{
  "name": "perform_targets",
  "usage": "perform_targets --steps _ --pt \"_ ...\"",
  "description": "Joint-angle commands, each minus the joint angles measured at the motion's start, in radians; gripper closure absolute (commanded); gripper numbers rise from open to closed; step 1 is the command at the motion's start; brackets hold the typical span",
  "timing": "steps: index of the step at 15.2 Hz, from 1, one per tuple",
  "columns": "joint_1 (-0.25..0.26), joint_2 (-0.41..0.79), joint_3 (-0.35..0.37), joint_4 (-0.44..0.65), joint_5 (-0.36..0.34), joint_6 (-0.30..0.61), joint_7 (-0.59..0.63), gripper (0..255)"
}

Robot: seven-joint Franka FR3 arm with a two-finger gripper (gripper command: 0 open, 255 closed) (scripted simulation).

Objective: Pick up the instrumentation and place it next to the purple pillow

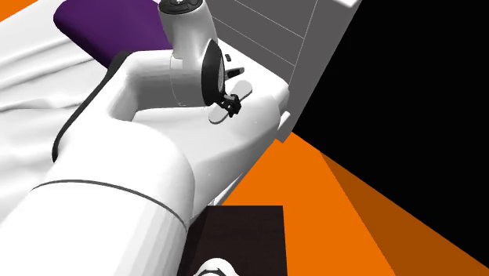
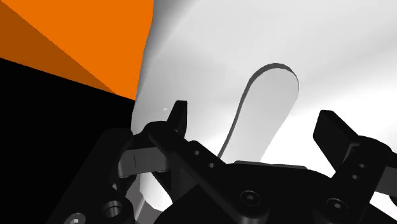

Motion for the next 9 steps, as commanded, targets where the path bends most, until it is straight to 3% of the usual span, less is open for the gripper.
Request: perform_targets --steps 1,9 --pt "-0.007 0.083 -0.004 0.061 0.001 0.018 0.027 0" --pt "-0.021 0.371 -0.025 0.294 0.014 0.059 0.113 0"
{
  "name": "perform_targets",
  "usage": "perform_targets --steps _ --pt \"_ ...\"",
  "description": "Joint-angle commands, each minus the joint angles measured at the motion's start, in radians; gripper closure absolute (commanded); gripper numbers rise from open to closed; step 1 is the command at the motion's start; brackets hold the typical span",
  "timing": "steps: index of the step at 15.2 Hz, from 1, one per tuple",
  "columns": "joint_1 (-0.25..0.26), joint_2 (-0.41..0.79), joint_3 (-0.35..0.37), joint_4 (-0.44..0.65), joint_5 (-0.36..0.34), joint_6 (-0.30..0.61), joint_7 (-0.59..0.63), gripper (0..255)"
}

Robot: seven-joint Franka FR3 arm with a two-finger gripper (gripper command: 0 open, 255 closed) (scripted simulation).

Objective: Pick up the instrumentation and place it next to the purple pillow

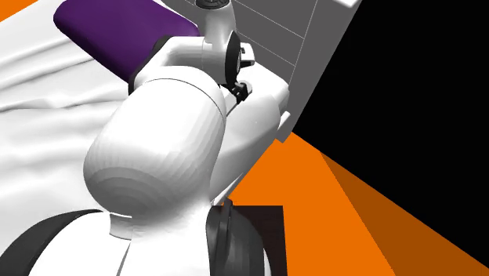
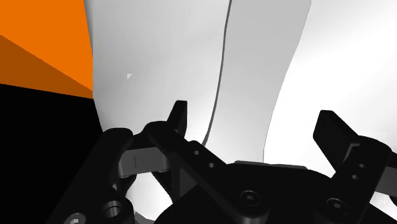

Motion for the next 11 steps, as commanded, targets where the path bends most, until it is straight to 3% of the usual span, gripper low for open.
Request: perform_targets --steps 1,7,11 --pt "-0.001 0.034 -0.002 0.017 0.001 0.016 0.009 0" --pt "-0.001 0.076 -0.004 -0.017 -0.003 0.092 0.011 0" --pt "-0.001 0.076 -0.004 -0.017 -0.003 0.092 0.011 0"
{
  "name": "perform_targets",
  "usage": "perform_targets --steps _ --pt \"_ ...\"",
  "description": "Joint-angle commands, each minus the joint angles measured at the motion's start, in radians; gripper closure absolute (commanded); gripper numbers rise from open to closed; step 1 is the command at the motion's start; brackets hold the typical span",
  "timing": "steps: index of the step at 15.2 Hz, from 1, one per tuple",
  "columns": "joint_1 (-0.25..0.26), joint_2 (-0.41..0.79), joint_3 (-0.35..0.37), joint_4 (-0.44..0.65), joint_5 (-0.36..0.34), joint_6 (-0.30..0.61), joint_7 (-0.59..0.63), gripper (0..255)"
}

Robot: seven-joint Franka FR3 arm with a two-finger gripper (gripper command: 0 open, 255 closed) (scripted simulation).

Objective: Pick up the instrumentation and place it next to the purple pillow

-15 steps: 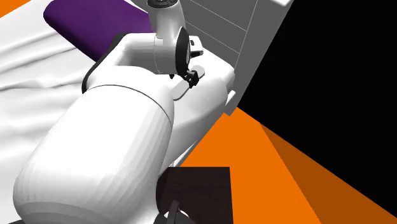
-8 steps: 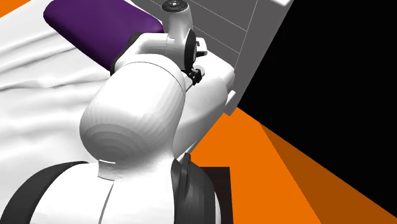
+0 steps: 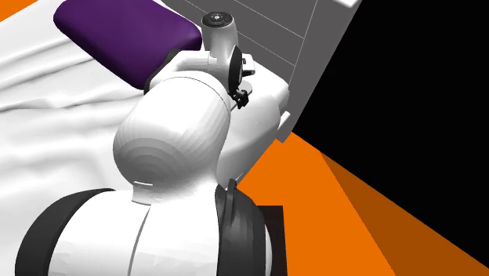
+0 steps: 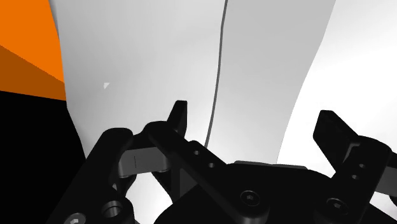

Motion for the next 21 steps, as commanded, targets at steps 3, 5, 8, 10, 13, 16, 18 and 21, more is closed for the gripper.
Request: perform_targets --steps 3,5,8,10,13,16,18,21 --pt "0.000 0.001 0.000 0.000 0.000 0.001 0.000 0" --pt "0.000 0.001 0.000 0.000 0.000 0.001 0.000 255" --pt "0.000 0.001 0.000 0.000 0.000 0.001 0.000 255" --pt "0.000 0.001 0.000 0.000 0.000 0.001 0.000 255" --pt "0.000 0.001 0.000 0.000 0.000 0.001 0.000 255" --pt "0.000 -0.013 0.000 0.009 0.001 -0.022 -0.001 255" --pt "0.000 -0.026 0.001 0.020 0.002 -0.045 -0.002 255" --pt "-0.001 -0.044 0.001 0.037 0.004 -0.081 -0.004 255"
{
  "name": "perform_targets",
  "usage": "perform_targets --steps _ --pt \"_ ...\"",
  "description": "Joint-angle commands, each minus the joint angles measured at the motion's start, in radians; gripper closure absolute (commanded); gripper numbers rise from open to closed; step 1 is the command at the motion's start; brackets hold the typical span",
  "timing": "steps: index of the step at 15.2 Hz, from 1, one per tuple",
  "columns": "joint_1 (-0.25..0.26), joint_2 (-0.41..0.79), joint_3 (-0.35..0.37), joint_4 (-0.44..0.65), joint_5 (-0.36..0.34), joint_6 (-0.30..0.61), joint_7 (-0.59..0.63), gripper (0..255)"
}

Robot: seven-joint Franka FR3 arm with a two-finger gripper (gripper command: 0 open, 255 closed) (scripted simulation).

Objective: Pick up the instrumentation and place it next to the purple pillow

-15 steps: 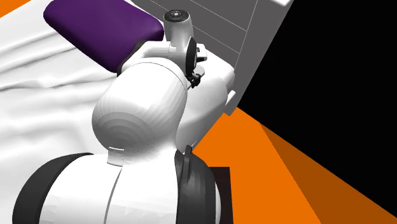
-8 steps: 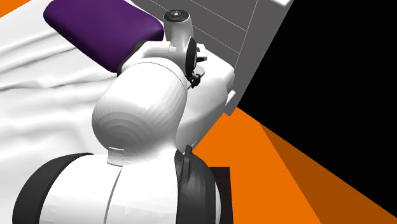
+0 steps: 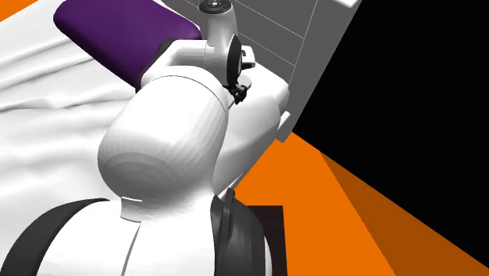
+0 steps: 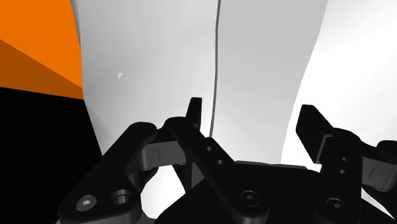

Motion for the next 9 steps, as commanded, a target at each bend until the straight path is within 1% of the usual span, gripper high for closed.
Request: perform_targets --steps 1,9 --pt "-0.001 -0.012 0.000 0.013 0.001 -0.025 -0.003 255" --pt "-0.002 -0.051 0.001 0.071 0.005 -0.121 -0.007 255"
